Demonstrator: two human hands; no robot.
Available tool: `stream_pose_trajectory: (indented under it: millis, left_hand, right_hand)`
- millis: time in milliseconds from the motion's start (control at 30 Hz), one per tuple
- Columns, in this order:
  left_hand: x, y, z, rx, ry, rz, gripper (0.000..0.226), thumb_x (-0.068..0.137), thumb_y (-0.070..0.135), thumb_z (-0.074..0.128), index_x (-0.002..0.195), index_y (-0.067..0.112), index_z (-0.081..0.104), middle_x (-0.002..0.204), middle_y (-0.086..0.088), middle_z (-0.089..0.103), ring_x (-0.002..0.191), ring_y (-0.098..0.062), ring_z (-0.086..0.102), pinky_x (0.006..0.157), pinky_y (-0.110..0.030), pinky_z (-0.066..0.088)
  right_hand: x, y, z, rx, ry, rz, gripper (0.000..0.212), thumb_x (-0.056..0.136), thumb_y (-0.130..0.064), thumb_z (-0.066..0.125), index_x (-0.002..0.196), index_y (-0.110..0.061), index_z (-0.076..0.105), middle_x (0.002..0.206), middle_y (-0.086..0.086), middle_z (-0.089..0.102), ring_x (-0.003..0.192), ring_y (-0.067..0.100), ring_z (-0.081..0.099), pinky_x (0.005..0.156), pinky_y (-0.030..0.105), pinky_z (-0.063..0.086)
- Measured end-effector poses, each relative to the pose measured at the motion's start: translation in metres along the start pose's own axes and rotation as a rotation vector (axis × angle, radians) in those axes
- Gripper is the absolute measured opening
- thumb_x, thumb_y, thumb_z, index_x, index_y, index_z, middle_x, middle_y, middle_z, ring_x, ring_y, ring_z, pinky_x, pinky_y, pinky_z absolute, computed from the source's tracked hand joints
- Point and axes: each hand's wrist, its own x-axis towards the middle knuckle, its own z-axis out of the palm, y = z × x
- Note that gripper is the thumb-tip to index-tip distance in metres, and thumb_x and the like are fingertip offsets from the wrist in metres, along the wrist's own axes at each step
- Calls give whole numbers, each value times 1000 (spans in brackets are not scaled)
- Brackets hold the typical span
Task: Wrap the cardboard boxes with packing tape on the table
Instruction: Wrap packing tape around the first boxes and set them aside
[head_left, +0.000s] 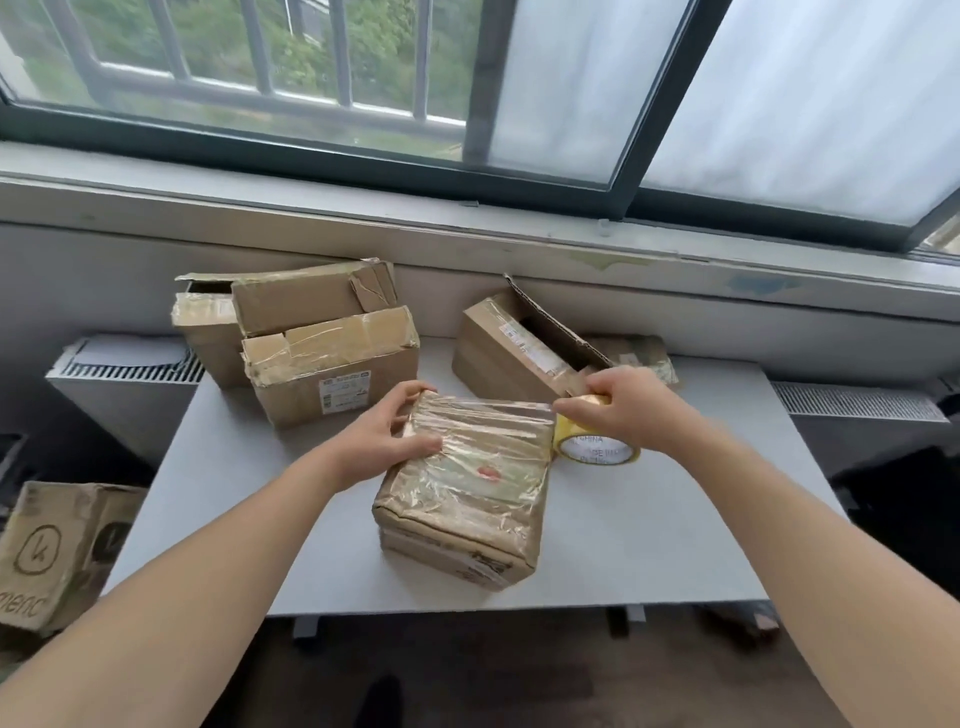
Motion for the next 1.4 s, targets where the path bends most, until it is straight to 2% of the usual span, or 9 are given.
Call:
stream_pose_trajectory:
  millis: [633, 733, 800, 900, 1033, 1100, 1167, 1267, 1400]
  left_hand:
    - [3, 12, 6, -85, -55, -94, 63, 88, 20, 78, 138, 40, 45, 134, -3, 62, 114, -21, 70, 85, -39, 62]
    - [3, 15, 8, -62, -61, -116, 59, 92, 38, 73, 142, 40, 43, 131, 1, 63, 111, -19, 71, 84, -37, 60]
    - [9, 15, 14, -31, 32, -141, 45, 95, 59, 63, 133, 38, 52, 120, -1, 66, 98, -21, 68, 79, -37, 54]
    - [23, 20, 23, 17, 226, -143, 23, 102, 44, 59, 111, 23, 63, 93, -1, 64, 84, -21, 59, 79, -43, 48]
    - [35, 38, 33, 369, 264, -120, 27, 101, 45, 61, 113, 20, 59, 98, -1, 68, 81, -17, 65, 76, -32, 52]
    - [35, 44, 42, 674, 279, -127, 47, 100, 58, 53, 125, 18, 51, 119, -5, 64, 101, -21, 64, 89, -39, 51]
    - [37, 44, 55, 1044, 263, -142, 67, 99, 71, 33, 143, 20, 41, 149, -8, 42, 141, -30, 39, 115, -63, 29]
    - [36, 47, 94, 1332, 135, 14, 73, 102, 66, 12, 160, 23, 21, 170, -2, 8, 158, -26, -6, 113, -78, -9]
    - [35, 48, 136, 1360, -37, 196, 66, 104, 54, 10, 164, 27, 7, 171, 1, 10, 159, -21, -7, 108, -80, -16]
  right_hand:
    - [-5, 49, 68, 157, -77, 110, 63, 86, -67, 66, 69, -7, 56, 61, -3, 48, 58, 12, 45, 58, 34, 35]
    - [-5, 54, 77, 229, -67, 111, 60, 87, -65, 67, 67, -10, 56, 61, -3, 49, 58, 11, 45, 58, 33, 36]
    - [-4, 55, 80, 264, -66, 120, 60, 87, -65, 67, 72, -7, 62, 64, -2, 54, 59, 12, 48, 58, 32, 37]
    - [-6, 58, 82, 280, -59, 135, 60, 87, -65, 66, 71, -8, 61, 64, -3, 54, 59, 11, 49, 58, 31, 38]
    - [-7, 60, 86, 281, -65, 151, 58, 89, -65, 64, 71, -10, 61, 63, -4, 55, 59, 10, 50, 57, 29, 39]
    - [-9, 58, 90, 297, -89, 139, 61, 88, -67, 63, 75, -7, 61, 63, -4, 54, 58, 9, 50, 59, 30, 39]
    - [-10, 57, 92, 308, -95, 132, 63, 88, -67, 63, 75, -6, 59, 62, -5, 52, 56, 8, 48, 58, 31, 38]
    - [-10, 54, 91, 269, -78, 98, 62, 88, -65, 64, 71, -7, 57, 61, -5, 50, 55, 6, 46, 58, 31, 37]
    - [-14, 58, 94, 274, -39, 104, 57, 91, -59, 65, 62, -14, 46, 57, -5, 42, 53, 8, 39, 58, 34, 35]
